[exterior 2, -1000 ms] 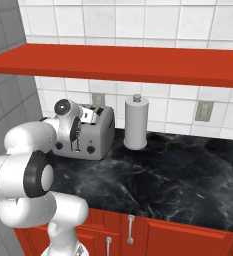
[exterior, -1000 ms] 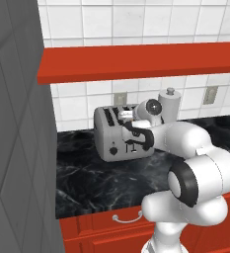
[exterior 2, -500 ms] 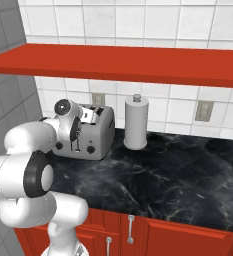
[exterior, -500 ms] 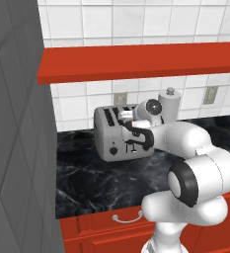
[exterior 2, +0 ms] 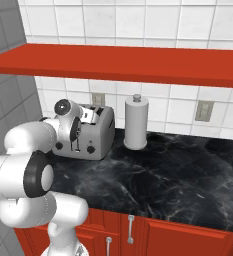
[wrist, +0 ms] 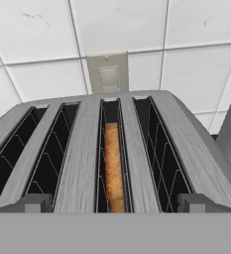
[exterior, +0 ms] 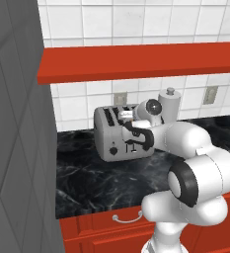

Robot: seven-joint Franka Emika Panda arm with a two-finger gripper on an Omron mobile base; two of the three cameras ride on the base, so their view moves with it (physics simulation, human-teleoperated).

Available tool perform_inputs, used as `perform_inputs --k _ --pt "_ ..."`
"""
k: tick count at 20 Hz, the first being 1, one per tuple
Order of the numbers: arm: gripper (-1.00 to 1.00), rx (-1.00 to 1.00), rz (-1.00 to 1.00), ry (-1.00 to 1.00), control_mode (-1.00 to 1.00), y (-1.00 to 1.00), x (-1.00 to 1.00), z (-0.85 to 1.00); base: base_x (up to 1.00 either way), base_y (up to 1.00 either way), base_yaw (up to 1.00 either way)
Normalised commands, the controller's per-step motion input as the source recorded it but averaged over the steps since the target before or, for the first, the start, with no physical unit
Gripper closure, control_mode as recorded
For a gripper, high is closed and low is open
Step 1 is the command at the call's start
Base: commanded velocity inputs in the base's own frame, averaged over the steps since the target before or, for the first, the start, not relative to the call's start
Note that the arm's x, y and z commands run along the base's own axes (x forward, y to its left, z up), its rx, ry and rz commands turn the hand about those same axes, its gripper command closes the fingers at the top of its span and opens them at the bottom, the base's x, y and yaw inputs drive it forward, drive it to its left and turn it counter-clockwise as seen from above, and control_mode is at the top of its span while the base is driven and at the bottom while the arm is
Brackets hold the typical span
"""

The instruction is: Start the toaster. Once the lever pops up, take the bread to the plate on the dining counter.

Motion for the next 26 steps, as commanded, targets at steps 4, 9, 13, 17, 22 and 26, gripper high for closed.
perform_inputs --k 4,9,13,17,22,26 --pt "-1.00 0.00 0.00 0.00 -1.00 0.00 0.00 0.00 0.00 0.00 0.00" --pt "-1.00 0.00 0.00 0.00 -1.00 0.00 0.00 0.00 0.00 0.00 0.00" --pt "-1.00 0.00 0.00 0.00 -1.00 0.00 0.00 0.00 0.00 0.00 0.00" --pt "-1.00 0.00 0.00 0.00 -1.00 0.00 0.00 0.00 0.00 0.00 0.00" --pt "-1.00 0.00 0.00 0.00 -1.00 0.00 0.00 0.00 0.00 0.00 0.00" --pt "-1.00 0.00 0.00 0.00 -1.00 0.00 0.00 0.00 0.00 0.00 0.00"
